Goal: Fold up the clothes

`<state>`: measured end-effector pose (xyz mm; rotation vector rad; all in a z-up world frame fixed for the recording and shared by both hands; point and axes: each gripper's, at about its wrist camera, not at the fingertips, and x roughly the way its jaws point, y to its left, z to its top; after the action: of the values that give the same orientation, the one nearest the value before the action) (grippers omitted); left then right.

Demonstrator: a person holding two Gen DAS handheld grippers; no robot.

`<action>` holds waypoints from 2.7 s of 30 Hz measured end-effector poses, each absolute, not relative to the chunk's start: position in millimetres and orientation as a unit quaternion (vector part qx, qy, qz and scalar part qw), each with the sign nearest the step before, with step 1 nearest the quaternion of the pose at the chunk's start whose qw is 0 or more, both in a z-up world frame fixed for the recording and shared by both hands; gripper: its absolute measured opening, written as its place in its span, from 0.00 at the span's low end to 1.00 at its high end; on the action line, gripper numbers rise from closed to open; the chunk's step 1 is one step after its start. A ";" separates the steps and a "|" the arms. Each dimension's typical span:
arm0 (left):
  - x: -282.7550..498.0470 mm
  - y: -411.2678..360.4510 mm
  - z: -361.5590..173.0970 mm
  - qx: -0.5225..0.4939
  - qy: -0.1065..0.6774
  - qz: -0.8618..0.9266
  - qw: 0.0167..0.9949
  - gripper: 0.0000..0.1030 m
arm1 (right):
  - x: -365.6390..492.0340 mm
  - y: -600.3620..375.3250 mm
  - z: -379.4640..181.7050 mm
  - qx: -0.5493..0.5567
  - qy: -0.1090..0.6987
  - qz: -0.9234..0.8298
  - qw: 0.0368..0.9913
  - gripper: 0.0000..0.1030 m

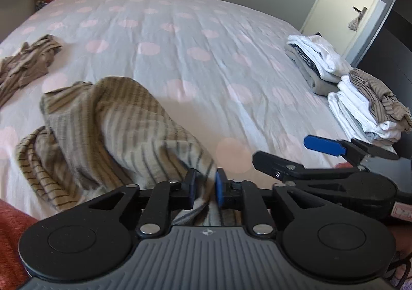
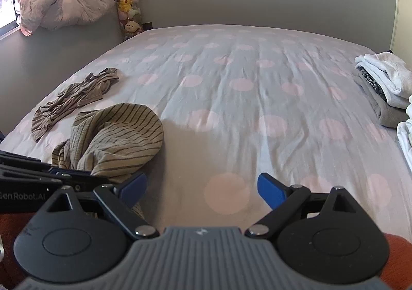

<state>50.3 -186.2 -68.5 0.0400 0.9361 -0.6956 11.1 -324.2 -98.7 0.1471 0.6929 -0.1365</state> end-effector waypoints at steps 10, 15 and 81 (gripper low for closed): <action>91.9 -138.9 -76.8 -0.036 0.469 -0.221 0.855 0.53 | 41.2 -296.3 -104.7 0.060 0.346 -0.013 0.936 0.91; 106.1 -127.2 -87.8 -0.057 0.488 -0.190 0.850 0.53 | 59.5 -282.6 -119.9 0.060 0.371 0.017 0.927 0.91; 200.8 -190.3 -102.1 0.069 0.498 -0.294 0.813 0.61 | 126.3 -352.5 -81.9 -0.025 0.331 0.047 0.942 0.88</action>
<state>200.8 -190.3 -102.1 0.1477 1.0632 -0.6266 126.3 -352.5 -81.9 -0.0513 0.6751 0.0964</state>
